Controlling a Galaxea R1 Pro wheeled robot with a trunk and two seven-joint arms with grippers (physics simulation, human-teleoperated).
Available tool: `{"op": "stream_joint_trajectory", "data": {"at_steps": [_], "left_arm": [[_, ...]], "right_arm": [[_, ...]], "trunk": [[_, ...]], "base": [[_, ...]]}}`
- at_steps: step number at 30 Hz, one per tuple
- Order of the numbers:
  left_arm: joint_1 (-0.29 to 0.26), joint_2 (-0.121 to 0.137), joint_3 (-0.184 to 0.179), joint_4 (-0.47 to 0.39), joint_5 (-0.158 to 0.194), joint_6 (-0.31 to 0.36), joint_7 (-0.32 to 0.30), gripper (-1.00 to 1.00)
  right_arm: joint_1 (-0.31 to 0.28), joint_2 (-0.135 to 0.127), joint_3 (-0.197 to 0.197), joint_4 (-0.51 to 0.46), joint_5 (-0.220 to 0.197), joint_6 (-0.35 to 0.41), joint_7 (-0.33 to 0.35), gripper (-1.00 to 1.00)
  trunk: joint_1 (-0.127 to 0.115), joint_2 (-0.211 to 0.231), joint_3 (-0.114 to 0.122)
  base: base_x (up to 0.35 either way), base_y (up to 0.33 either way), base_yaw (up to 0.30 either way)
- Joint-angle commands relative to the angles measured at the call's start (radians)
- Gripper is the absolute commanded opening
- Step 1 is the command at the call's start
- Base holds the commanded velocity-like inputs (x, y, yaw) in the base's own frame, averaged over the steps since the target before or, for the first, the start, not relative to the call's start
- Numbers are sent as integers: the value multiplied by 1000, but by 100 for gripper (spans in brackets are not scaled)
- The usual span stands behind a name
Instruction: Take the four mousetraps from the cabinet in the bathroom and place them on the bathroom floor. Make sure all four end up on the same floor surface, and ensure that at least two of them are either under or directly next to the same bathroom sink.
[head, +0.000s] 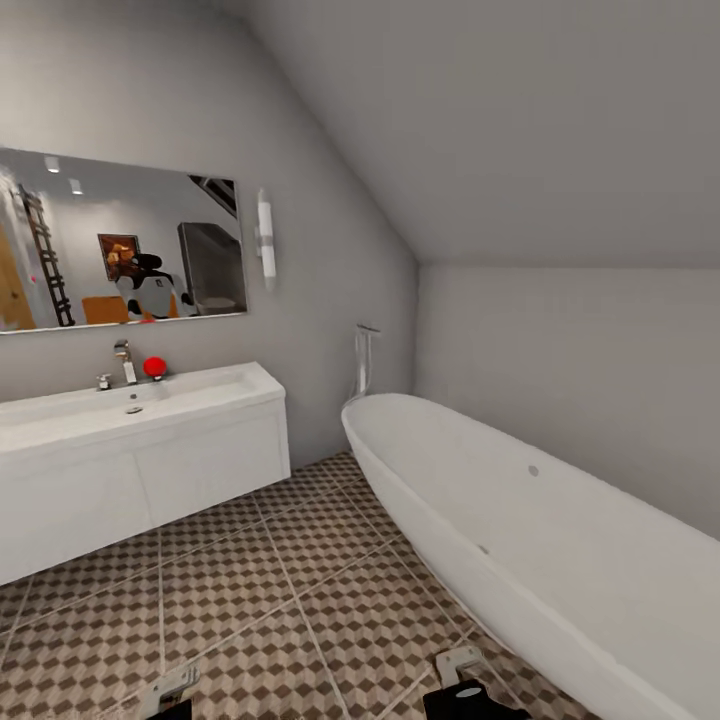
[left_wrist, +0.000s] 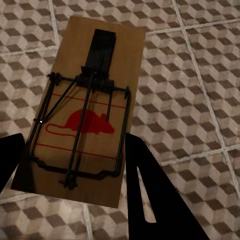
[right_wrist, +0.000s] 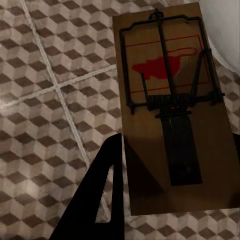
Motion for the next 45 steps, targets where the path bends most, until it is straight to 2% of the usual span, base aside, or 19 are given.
{"op": "stream_joint_trajectory", "data": {"at_steps": [1,21,45], "left_arm": [[-1,0,-8,1,7,-3,-1,-100],[-1,-1,-10,1,7,-3,0,-100],[-1,-2,-10,1,7,-2,1,-100]], "right_arm": [[-1,0,-8,2,9,1,-3,-100],[-1,0,-8,1,9,1,-3,-100],[-1,-3,-8,1,9,1,-3,-100]], "trunk": [[0,-1,-1],[0,-1,-1],[0,-1,-1]], "base": [[0,0,274],[11,0,274],[275,0,274]]}}
